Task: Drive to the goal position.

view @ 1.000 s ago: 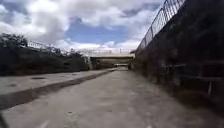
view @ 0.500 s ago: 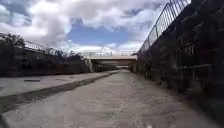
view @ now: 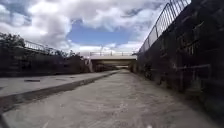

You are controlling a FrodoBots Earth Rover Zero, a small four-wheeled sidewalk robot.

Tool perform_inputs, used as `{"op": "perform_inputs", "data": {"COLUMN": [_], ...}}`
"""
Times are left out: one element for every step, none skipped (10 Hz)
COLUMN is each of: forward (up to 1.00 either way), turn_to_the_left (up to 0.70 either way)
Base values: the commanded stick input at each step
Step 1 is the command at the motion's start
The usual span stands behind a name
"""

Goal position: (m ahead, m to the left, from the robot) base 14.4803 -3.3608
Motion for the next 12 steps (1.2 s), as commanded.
{"op": "perform_inputs", "data": {"forward": [1.0, 1.0, 1.0, 1.0, 1.0, 1.0, 1.0, 1.0, 1.0, 1.0, 1.0, 1.0], "turn_to_the_left": [0.0, 0.0, 0.0, 0.0, 0.0, 0.0, 0.0, 0.0, 0.0, -0.27, -0.27, -0.27]}}
